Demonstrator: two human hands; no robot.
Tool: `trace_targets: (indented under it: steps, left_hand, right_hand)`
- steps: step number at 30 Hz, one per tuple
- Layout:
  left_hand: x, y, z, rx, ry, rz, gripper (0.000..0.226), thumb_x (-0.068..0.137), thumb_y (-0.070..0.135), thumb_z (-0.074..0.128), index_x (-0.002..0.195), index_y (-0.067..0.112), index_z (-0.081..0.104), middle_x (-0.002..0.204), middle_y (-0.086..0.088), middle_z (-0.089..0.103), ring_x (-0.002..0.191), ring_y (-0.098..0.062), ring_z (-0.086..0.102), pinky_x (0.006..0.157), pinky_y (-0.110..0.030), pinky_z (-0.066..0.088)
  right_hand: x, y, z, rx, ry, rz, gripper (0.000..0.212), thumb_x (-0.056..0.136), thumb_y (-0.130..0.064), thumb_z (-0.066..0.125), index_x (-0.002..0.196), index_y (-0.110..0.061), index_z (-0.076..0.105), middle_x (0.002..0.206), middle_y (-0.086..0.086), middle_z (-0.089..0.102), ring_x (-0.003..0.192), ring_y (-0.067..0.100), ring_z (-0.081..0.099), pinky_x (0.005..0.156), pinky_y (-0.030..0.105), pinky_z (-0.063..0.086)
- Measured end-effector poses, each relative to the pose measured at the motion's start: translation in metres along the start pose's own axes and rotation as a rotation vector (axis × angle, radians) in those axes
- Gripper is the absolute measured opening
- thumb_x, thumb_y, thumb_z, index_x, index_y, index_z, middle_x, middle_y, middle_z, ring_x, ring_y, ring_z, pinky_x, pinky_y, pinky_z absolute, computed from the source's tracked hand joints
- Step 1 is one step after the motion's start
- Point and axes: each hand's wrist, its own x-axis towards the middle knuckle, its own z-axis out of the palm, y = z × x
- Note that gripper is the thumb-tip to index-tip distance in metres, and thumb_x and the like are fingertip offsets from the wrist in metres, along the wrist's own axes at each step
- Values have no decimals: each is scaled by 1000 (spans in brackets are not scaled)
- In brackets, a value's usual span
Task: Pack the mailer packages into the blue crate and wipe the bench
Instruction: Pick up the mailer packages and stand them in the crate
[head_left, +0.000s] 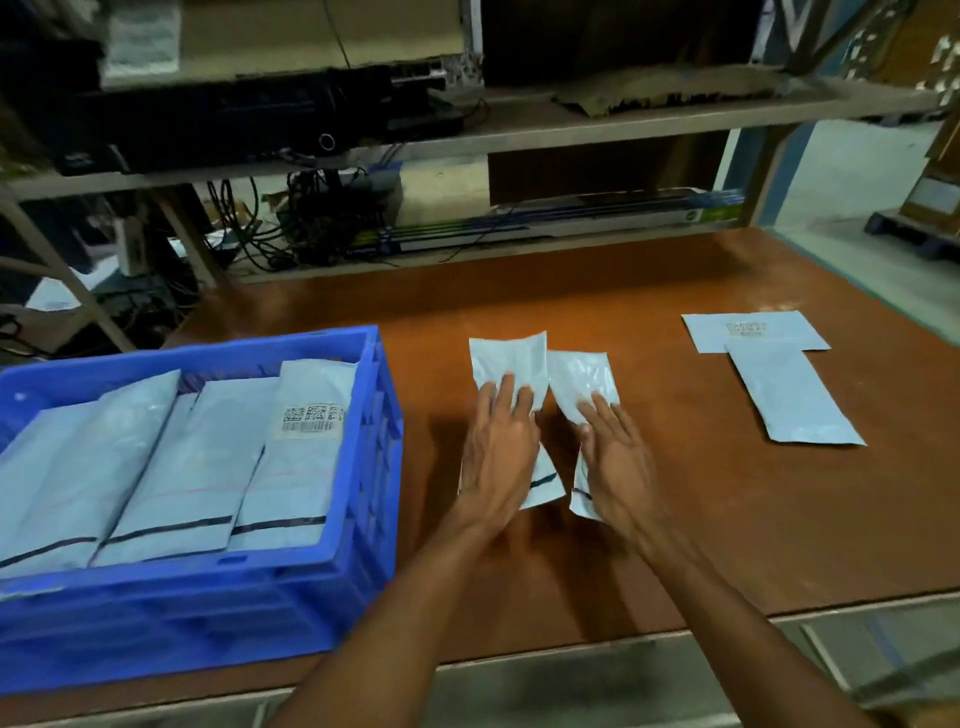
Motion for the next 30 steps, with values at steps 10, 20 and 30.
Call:
trace_targets:
  steps: [10,20,30]
  left_hand:
    - [-31,-184,-213,200,352,-14,45,100,21,29,132,3,56,146,-20,47,132,-37,43,113,-46,32]
    - [-184,-436,-218,411,-124,-51,32,81,16,45,85,2,73,99,-18,71,89,-38,69,71,-45,56]
    - [-186,-489,-180,29,-687,-379,65,100,62,19,155,40,-9,163,3,-18,151,-33,-11,119,-57,4]
  right_hand:
    - [36,-263,-21,138,127,-219,45,106,-32,29,148,-19,40,152,5,43,138,35,37,111,50,36]
    - [-6,-428,102,-145,-190,-121,27,100,-25,36,122,-18,50,125,2,56,117,35,50,89,49,44]
    - [13,-426,138,-358,-647,-104,57,101,-48,15,155,-29,11,165,-1,2,151,27,3,117,57,5]
